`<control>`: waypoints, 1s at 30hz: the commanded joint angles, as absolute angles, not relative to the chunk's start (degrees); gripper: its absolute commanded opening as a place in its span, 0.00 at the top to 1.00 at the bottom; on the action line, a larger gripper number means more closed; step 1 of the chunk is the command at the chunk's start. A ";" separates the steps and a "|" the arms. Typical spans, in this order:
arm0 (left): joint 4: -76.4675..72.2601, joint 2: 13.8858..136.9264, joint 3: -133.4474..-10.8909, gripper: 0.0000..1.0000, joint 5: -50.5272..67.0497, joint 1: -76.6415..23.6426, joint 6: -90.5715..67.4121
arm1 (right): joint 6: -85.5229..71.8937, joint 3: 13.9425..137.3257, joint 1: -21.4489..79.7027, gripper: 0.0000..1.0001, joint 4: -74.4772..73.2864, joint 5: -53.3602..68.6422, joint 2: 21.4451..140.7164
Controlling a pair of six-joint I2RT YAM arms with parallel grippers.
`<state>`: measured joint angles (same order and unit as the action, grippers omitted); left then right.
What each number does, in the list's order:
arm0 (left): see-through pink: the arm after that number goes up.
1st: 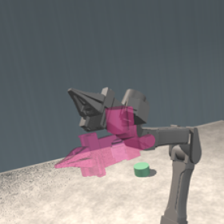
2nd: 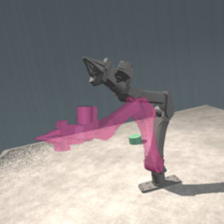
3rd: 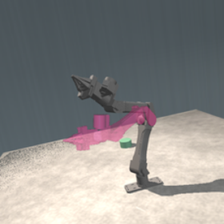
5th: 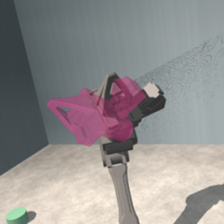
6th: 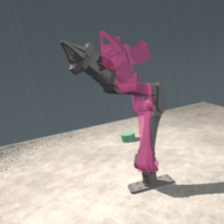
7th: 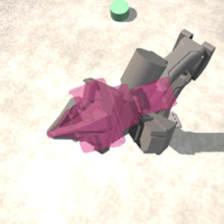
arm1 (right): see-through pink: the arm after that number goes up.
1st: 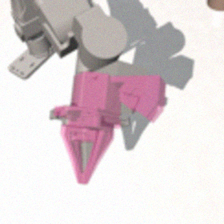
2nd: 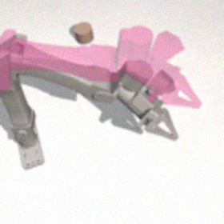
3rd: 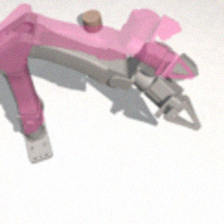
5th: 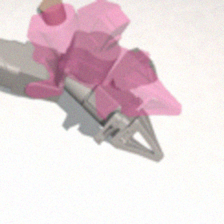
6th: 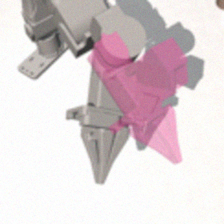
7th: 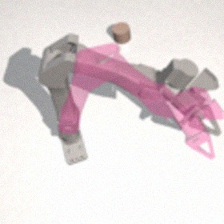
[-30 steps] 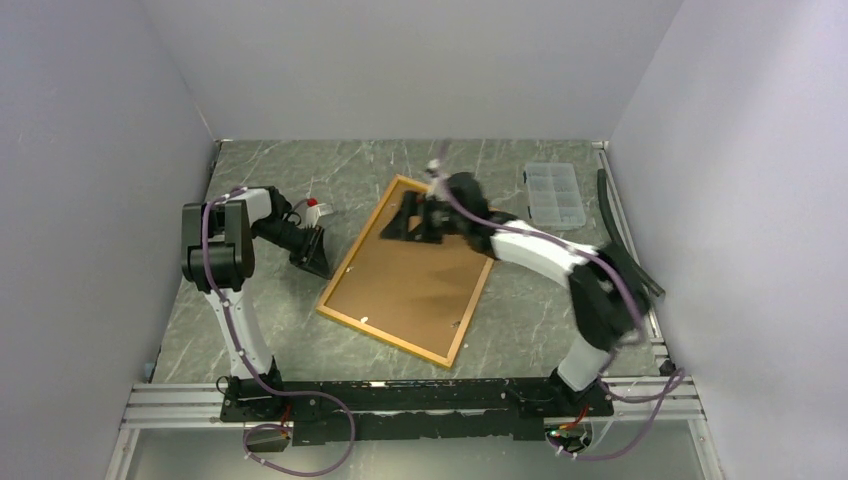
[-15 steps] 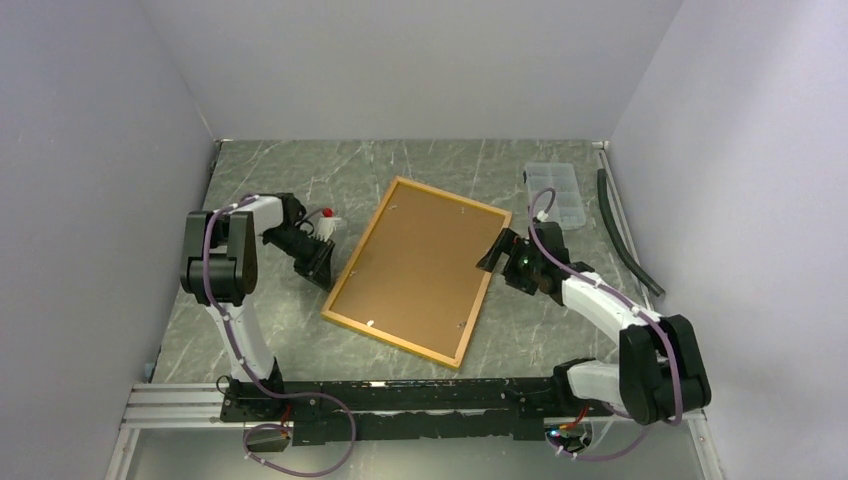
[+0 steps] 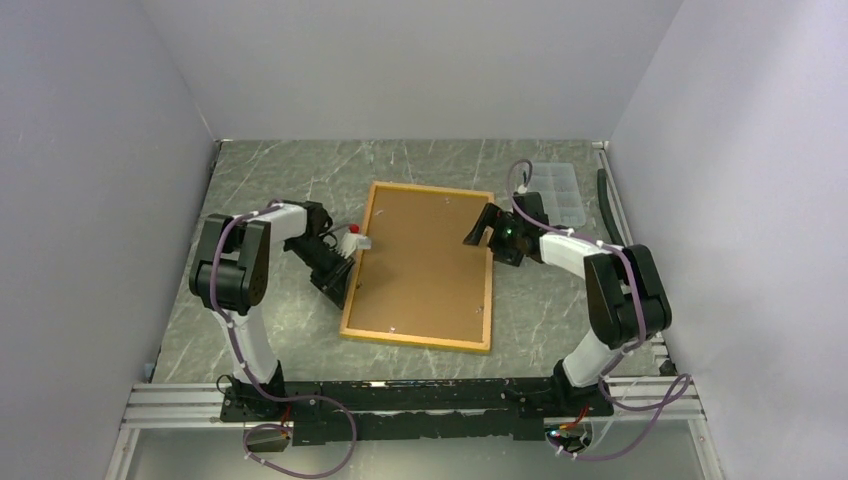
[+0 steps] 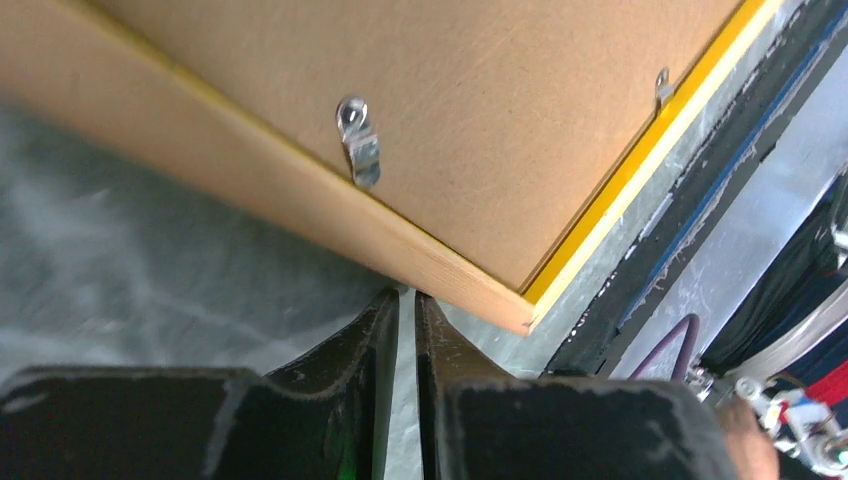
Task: Put the photo into the frame
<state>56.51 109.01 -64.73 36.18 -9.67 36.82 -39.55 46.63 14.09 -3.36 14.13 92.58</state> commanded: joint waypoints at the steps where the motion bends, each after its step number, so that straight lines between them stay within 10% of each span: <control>1: 58.15 108.70 -64.64 0.80 41.12 -15.27 40.80 | -38.68 54.32 15.40 0.00 -2.23 19.45 96.27; 12: 70.78 108.71 -82.95 0.70 48.97 -3.60 42.09 | -35.64 61.17 18.97 0.00 -6.75 13.60 92.68; 30: 50.92 130.18 -93.78 0.61 61.72 2.72 13.90 | -32.23 97.46 33.31 0.00 -8.83 24.09 123.59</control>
<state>53.74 130.89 -92.73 56.55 2.87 16.73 -32.53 91.05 32.16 -8.36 21.39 119.50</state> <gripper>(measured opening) 0.391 0.998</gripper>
